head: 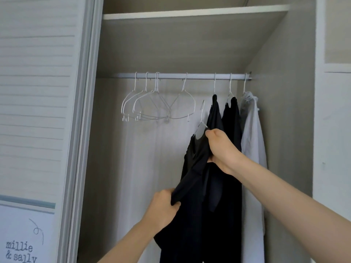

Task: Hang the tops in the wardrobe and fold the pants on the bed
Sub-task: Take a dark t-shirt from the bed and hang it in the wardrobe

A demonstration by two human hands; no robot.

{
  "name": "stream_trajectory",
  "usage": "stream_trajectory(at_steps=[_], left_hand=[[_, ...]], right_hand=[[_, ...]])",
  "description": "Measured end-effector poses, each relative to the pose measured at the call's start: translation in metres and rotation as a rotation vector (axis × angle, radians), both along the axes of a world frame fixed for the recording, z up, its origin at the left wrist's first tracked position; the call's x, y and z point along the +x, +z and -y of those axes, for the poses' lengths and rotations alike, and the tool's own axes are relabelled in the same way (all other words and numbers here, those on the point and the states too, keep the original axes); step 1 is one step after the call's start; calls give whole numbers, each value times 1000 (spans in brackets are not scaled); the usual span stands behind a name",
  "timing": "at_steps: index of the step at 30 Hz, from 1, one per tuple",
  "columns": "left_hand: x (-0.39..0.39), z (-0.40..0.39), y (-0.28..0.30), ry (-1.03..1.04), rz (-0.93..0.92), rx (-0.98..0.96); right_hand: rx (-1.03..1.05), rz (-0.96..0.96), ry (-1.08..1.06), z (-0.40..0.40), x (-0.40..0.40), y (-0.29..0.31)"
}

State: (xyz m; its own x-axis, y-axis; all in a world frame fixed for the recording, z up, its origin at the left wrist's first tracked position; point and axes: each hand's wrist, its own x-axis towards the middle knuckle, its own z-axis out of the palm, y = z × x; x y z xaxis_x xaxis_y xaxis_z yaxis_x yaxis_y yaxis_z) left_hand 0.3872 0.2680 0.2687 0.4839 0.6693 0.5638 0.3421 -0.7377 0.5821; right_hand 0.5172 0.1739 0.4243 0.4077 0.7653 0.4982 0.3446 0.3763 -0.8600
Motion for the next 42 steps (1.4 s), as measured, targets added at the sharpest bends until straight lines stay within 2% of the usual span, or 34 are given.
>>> stream_trajectory(at_steps=[9, 19, 26, 33, 42], left_hand=[[42, -16, 45, -38, 143, 92], [89, -69, 99, -38, 140, 251], [120, -93, 127, -12, 250, 309], [137, -114, 129, -28, 214, 306], [139, -124, 95, -89, 109, 308]], right_hand=[[85, 69, -112, -21, 18, 64], [168, 196, -156, -69, 57, 124], [274, 257, -221, -76, 56, 155], [207, 347, -308, -88, 71, 156], [7, 603, -594, -91, 98, 138]])
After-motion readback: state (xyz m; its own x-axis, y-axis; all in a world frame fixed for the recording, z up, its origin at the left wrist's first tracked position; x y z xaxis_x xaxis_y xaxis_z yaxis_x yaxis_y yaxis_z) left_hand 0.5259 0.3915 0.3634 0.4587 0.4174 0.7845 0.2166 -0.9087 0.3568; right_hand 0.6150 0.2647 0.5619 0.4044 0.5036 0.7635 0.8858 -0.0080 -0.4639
